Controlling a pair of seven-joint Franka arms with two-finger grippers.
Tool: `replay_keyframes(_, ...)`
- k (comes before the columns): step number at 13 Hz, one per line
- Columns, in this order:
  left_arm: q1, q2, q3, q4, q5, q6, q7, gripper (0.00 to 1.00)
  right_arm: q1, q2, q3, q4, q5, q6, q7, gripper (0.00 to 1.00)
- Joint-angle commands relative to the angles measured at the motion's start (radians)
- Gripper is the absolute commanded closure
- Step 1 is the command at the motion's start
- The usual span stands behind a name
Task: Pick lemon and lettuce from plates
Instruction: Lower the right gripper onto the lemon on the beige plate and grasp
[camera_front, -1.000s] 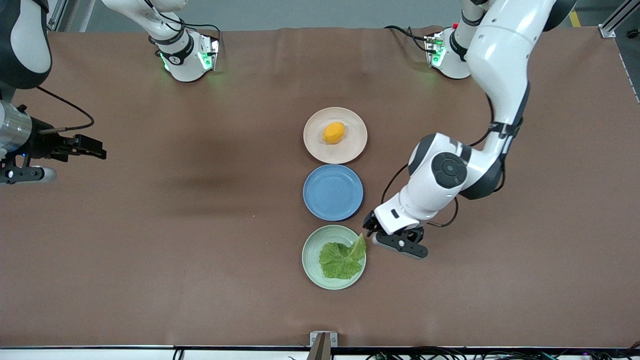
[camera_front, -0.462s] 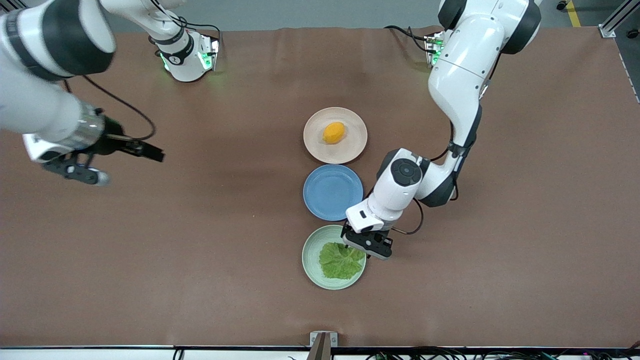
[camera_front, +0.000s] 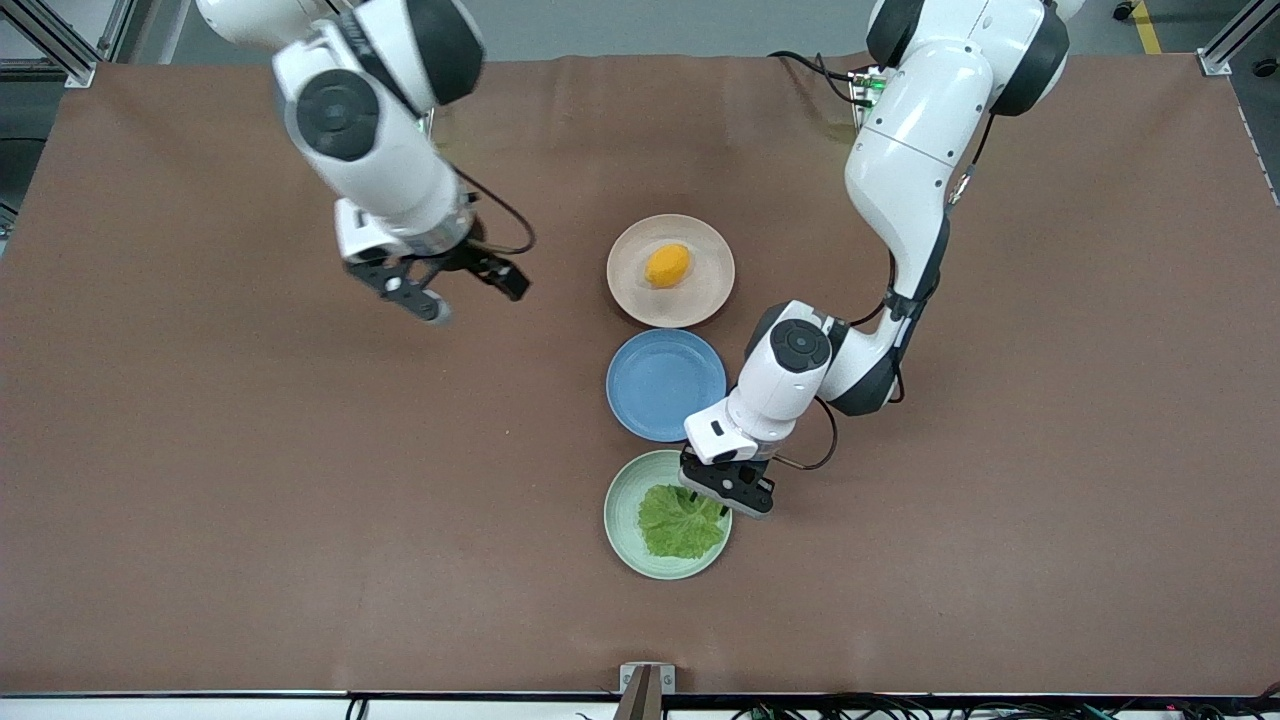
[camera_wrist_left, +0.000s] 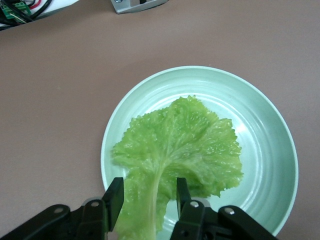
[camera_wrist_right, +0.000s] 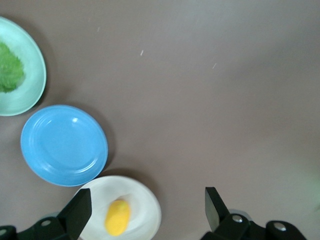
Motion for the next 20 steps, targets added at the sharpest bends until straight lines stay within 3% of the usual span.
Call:
replay_keyframes(1,-0.056,0.048,0.06,0.057,0.011,0.015,0.001,0.49,0.122,0.087,-0.015,-0.002,-0.005,0.117,0.179,0.0)
replay_keyframes(5,-0.067,0.063,0.083,0.057,0.013,0.018,0.021,0.49,0.266,0.25,-0.018,0.002,-0.032,0.338,0.392,0.0)
replay_keyframes(7,-0.067,0.062,0.083,0.054,0.034,0.018,0.035,0.57,0.302,0.296,-0.017,0.004,-0.063,0.362,0.475,0.0)
replay_keyframes(11,-0.068,0.063,0.083,0.052,0.048,0.018,0.035,0.58,0.372,0.348,-0.018,0.001,-0.065,0.366,0.562,0.0)
replay_keyframes(16,-0.067,0.068,0.083,0.052,0.05,0.018,0.058,0.69,0.42,0.419,-0.02,0.001,-0.065,0.454,0.628,0.0)
replay_keyframes(17,-0.067,0.07,0.083,0.051,0.05,0.016,0.073,0.72,0.426,0.431,-0.02,0.001,-0.066,0.464,0.635,0.0)
replay_keyframes(19,-0.067,0.06,0.083,0.051,0.048,0.018,0.079,0.97,0.431,0.442,-0.02,0.001,-0.066,0.472,0.636,0.01)
replay_keyframes(20,-0.067,0.06,0.083,0.051,0.05,0.016,0.081,0.99,0.434,0.457,-0.02,0.001,-0.065,0.475,0.636,0.05)
